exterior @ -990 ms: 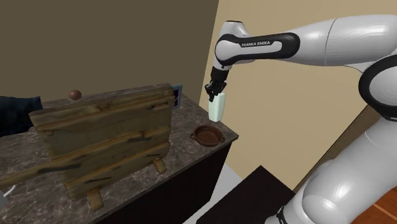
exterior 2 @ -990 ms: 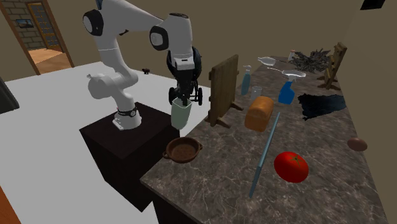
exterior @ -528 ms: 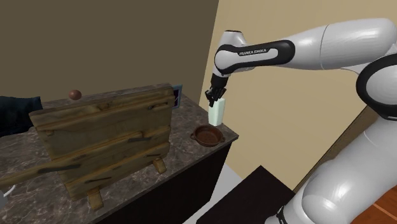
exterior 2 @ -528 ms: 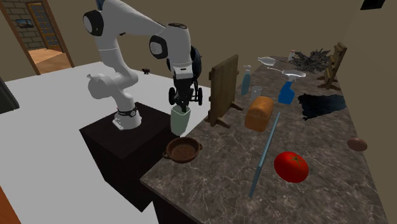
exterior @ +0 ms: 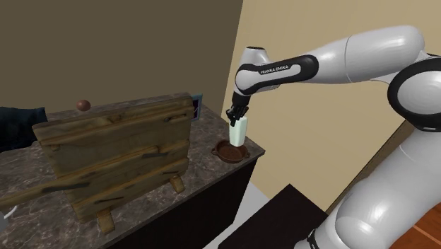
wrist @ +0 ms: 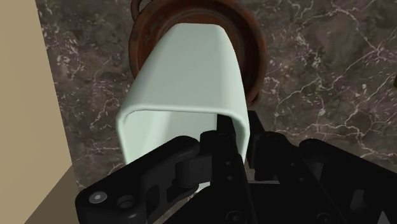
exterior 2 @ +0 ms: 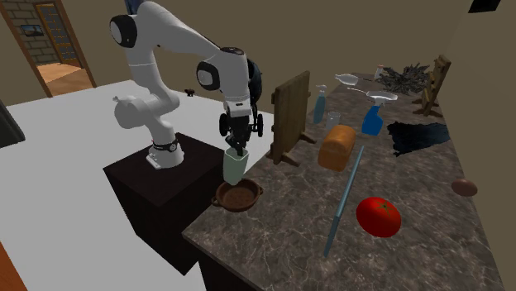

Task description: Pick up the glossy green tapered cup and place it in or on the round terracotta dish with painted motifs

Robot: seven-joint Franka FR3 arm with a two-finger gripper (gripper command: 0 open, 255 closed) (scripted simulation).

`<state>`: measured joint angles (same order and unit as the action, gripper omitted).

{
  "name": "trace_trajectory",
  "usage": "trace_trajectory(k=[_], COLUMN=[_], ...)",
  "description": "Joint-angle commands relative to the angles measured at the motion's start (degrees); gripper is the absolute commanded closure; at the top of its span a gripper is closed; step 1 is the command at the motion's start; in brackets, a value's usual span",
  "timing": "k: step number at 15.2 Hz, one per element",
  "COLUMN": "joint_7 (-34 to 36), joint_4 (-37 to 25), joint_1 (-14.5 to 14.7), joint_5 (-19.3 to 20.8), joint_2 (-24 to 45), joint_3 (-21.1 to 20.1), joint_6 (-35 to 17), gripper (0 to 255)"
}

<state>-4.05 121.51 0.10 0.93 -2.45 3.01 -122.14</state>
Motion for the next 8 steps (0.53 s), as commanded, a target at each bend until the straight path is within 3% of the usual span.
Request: trace_trajectory(k=[1,8], joint_7=[-0.1,-0.1], joint_4=[1.1,4.1], joint_1=[0.0,-0.1], joint_5=[0.0,-0.1], joint_2=[0.4,2.8], joint_3=[0.0,0.1], joint_6=[-1.5,-6.9], gripper=[255,255])
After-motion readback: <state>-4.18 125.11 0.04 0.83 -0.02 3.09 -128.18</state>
